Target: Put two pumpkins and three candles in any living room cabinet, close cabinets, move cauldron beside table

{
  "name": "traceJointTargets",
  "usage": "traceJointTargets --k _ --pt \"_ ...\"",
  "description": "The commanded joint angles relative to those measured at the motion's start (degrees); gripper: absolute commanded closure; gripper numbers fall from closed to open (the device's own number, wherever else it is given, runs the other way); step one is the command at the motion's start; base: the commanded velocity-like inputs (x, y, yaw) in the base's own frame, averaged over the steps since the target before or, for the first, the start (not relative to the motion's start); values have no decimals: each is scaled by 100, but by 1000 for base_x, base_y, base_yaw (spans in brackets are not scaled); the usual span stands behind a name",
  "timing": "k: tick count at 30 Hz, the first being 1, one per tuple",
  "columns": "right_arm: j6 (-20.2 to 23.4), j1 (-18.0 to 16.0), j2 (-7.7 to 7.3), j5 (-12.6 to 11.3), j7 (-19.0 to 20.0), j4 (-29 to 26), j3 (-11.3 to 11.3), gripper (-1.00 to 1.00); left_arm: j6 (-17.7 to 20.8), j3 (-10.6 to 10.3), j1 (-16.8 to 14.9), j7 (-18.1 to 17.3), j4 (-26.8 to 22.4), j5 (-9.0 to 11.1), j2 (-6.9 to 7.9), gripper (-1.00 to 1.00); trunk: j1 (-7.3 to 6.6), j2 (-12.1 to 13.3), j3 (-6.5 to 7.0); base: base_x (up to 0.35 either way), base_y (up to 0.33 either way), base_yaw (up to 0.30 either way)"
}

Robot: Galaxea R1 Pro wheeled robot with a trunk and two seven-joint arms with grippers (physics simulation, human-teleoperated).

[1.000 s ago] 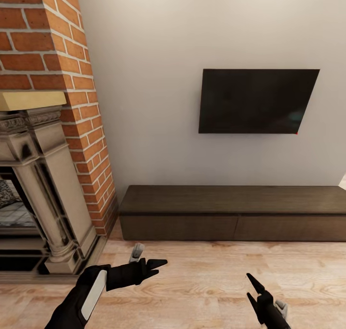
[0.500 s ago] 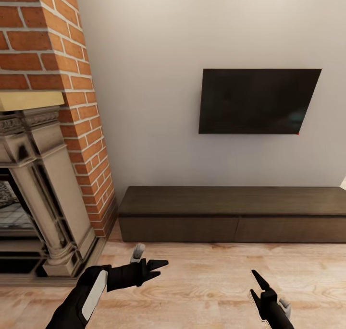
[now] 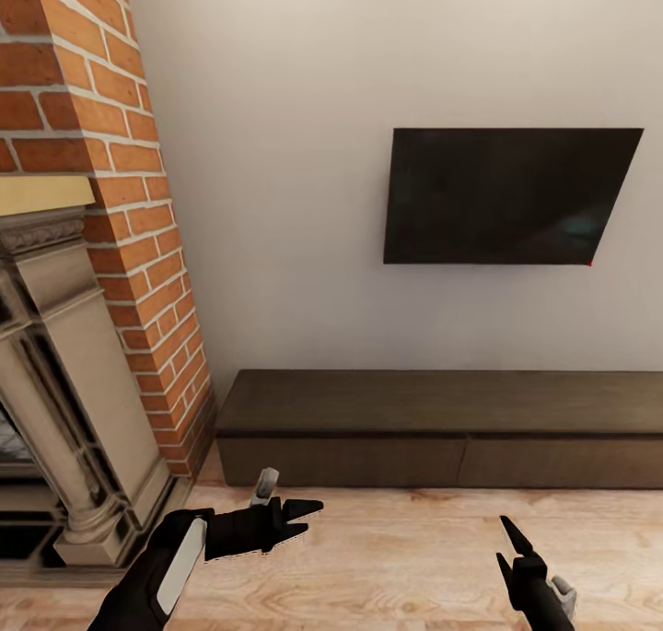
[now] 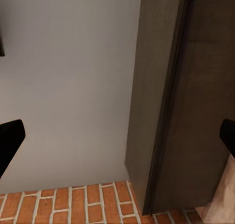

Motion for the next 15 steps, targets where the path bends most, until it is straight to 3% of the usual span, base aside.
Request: traceJointTargets --k 1,7,15 --pt "46 -3 0 -74 11 3 -5 -100 25 12 -3 -26 0 -19 -5 -100 3 -3 -6 322 0 0" --pt "-69 -3 -1 -97 -67 3 -5 -100 62 -130 -3 -33 0 6 -18 -100 3 -3 -6 323 0 0" --pt "-136 -3 -1 -107 -128 3 -5 -100 151 -253 -5 -34 0 251 -14 -100 3 -3 -6 323 0 0"
